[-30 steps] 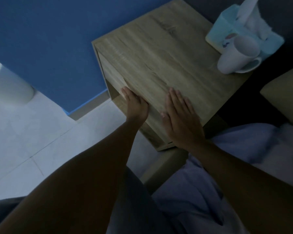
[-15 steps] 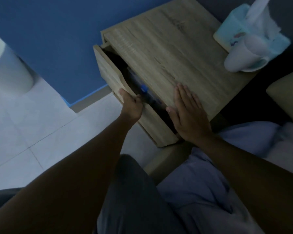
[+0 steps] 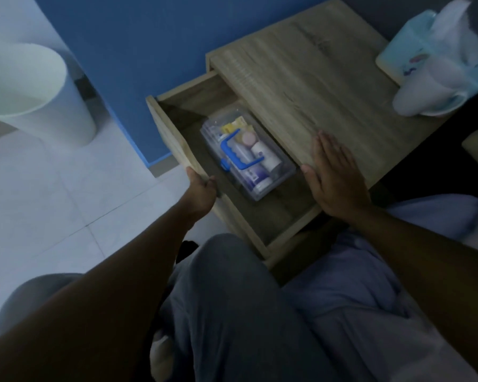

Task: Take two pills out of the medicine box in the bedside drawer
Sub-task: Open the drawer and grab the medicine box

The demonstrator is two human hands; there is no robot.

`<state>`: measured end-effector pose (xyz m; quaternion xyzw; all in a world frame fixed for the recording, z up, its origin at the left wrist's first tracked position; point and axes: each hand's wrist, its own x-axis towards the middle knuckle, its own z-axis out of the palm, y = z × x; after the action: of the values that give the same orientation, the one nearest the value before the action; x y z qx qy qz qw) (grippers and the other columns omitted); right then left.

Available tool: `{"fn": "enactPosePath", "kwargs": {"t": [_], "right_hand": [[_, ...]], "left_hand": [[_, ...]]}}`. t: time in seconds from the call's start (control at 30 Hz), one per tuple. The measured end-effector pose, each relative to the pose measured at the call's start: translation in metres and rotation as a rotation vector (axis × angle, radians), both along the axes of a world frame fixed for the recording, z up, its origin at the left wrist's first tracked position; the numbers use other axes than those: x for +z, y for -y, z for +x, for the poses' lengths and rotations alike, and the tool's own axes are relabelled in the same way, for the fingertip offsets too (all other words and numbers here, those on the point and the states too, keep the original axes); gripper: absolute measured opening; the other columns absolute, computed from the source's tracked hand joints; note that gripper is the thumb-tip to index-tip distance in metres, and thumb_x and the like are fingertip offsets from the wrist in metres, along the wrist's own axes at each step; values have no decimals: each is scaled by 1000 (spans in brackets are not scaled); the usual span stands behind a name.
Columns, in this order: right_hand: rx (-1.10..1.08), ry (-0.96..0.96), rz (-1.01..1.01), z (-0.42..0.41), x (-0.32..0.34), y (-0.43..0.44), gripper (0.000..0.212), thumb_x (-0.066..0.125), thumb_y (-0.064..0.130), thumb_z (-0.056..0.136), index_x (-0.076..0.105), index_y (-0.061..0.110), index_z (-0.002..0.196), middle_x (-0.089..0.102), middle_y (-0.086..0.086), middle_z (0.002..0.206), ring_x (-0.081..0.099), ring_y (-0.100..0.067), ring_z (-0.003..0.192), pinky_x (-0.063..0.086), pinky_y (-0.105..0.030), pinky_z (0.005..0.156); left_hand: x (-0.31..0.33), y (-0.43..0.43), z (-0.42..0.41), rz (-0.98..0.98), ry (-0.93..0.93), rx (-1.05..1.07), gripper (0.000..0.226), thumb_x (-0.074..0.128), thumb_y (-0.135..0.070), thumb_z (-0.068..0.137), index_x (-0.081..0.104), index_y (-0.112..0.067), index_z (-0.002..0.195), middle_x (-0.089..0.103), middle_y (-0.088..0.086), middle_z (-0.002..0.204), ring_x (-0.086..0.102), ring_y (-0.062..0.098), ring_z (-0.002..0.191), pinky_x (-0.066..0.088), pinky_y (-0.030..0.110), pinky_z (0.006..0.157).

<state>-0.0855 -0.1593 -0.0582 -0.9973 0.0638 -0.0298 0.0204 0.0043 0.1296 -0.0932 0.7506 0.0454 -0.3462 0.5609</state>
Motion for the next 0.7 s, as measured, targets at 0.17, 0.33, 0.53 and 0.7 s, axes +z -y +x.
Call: {"fn": "enactPosePath", "kwargs": {"t": [0.17, 0.33, 0.53, 0.7], "right_hand": [[-5, -9, 3, 0, 2, -1, 68, 23, 48, 104, 17, 8, 158, 19, -12, 166, 18, -25, 153, 20, -46, 123], [3, -7, 5, 0, 1, 0, 68, 24, 49, 104, 17, 9, 158, 20, -12, 166, 18, -25, 153, 20, -46, 123], [2, 3, 11, 0, 2, 0, 67, 24, 48, 104, 17, 8, 158, 21, -12, 165, 19, -26, 153, 20, -46, 123], [-24, -23, 15, -1, 2, -4, 66, 25, 45, 105, 13, 8, 159, 17, -12, 166, 15, -26, 154, 16, -46, 124]], "left_hand": [[-2, -26, -7, 49, 13, -15, 69, 41, -37, 100, -4, -29, 152, 29, 5, 156, 41, 20, 128, 40, 35, 93], [3, -35, -10, 90, -13, -20, 68, 40, -42, 99, 0, -30, 152, 28, 4, 157, 35, 29, 140, 38, 45, 105], [4, -36, -11, 164, -48, -4, 74, 43, -39, 99, -6, -22, 152, 23, 7, 159, 32, 32, 141, 38, 46, 106], [14, -26, -14, 194, 61, 136, 96, 60, -26, 92, -15, -20, 152, 16, 9, 162, 27, 33, 144, 37, 45, 108]]}}
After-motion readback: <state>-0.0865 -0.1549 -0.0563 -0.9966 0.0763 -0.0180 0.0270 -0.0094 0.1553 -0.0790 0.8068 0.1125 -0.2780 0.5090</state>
